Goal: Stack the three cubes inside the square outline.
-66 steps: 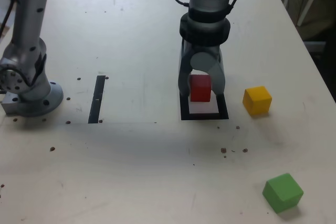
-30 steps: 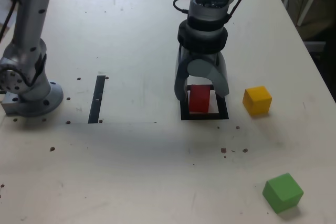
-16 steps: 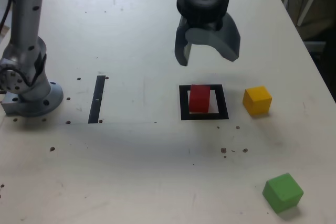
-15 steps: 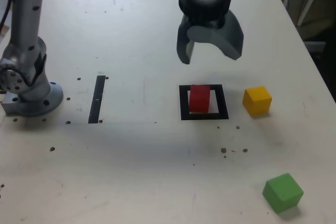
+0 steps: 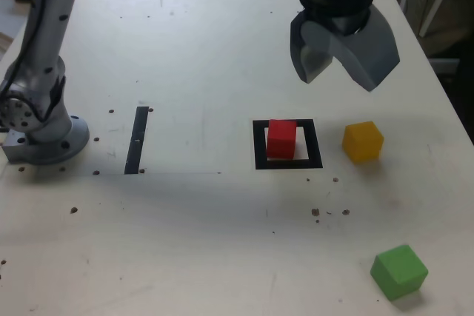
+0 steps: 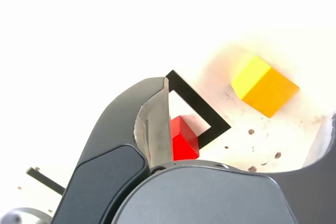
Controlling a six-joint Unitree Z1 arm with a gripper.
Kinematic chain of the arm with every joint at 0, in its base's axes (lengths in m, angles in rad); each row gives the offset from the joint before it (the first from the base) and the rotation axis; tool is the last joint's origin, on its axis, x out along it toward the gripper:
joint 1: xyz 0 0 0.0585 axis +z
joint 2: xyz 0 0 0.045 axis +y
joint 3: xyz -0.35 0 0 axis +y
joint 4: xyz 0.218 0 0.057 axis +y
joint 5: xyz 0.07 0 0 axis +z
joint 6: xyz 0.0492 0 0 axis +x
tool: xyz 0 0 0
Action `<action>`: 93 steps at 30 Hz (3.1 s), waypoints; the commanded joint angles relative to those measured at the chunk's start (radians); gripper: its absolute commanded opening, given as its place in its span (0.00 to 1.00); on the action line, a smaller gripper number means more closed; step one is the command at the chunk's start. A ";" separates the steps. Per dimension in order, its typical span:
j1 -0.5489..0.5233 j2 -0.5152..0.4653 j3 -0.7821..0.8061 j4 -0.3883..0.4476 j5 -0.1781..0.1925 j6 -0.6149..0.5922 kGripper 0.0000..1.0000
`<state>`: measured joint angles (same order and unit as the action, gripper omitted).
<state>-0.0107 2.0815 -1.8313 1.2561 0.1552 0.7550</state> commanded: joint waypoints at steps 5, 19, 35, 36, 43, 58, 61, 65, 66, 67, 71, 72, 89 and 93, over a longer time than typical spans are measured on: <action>-0.019 0.066 -0.079 0.029 -0.015 0.112 0.99; -0.083 0.189 -0.165 0.065 -0.003 0.133 0.98; -0.083 0.277 -0.227 0.065 0.012 0.097 0.84; -0.083 0.281 -0.229 0.065 0.016 0.091 0.81; -0.083 0.296 -0.232 0.063 0.035 0.066 0.57; -0.087 0.311 -0.248 0.076 0.038 0.048 0.36; -0.087 0.312 -0.253 0.082 0.046 0.029 0.35; -0.087 0.311 -0.268 0.092 0.052 0.001 0.35; -0.087 0.310 -0.274 0.096 0.053 -0.005 0.35; -0.087 0.309 -0.279 0.101 0.053 -0.011 0.35; -0.087 0.297 -0.292 0.124 0.062 -0.045 0.35; -0.087 0.291 -0.292 0.130 0.065 -0.057 0.35; -0.087 0.079 -0.174 0.191 0.081 -0.373 0.35; -0.087 0.013 -0.106 0.193 0.078 -0.472 0.35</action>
<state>-0.0964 2.1142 -1.9505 1.4484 0.2351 0.3003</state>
